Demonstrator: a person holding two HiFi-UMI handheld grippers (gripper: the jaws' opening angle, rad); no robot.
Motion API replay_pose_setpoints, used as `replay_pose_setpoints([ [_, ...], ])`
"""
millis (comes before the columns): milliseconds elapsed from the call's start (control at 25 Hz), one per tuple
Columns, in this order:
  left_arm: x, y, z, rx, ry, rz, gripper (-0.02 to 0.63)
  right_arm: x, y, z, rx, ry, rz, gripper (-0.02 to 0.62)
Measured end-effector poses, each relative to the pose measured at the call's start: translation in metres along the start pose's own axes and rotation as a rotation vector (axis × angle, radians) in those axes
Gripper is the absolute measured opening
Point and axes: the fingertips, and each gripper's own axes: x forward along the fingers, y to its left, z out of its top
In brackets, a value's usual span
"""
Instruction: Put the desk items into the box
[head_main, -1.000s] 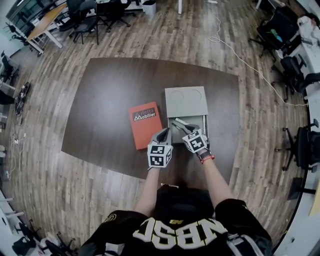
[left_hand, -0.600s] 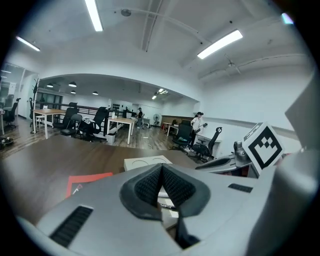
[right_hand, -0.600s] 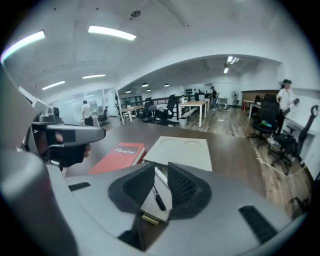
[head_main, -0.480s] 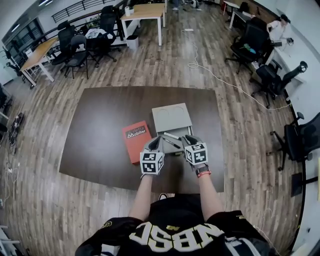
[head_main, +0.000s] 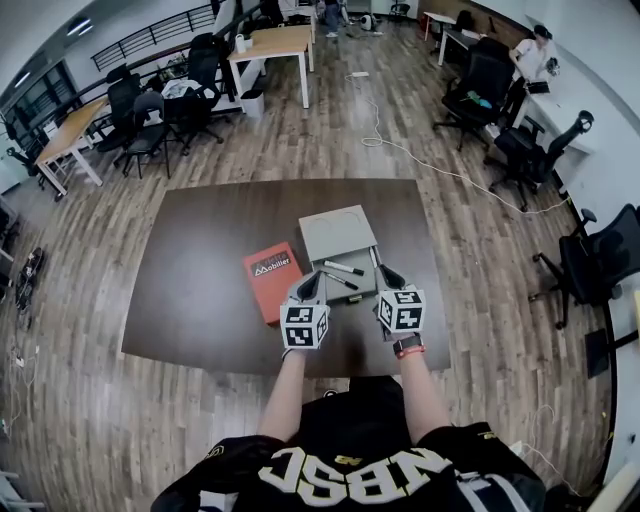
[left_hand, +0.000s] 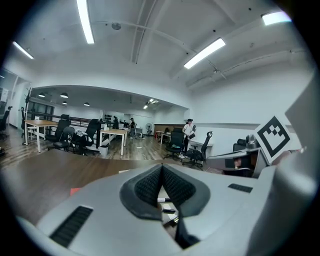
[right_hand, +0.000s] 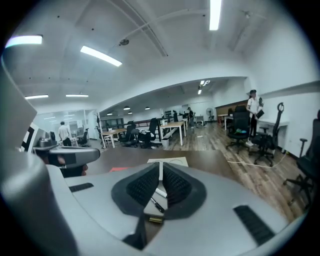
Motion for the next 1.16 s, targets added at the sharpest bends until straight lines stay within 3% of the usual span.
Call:
replay_pose_setpoints([
  [200,-0.016,-0.004,-0.002,0.007,-0.016,-0.004,0.014,-0.023,0.004,0.008,0.007,-0.067,-0.039,0.009],
  [560,-0.027,-0.004,0.006,0.010,-0.045,-0.013,0.014,-0.037,0.016,0.011,0.003,-0.087,-0.041,0.009],
  [920,-0.027,-0.002,-0.009,-0.041,-0.020,-0.009,0.014,-0.027,0.016,-0.006,-0.004,-0.027,-0.025,0.009],
  [1160,-0.022,0.037,-0.021,-0.063,0.001,0.039,0.014,0.010,0.039,-0.006,-0.051,0.012,0.024,0.009],
])
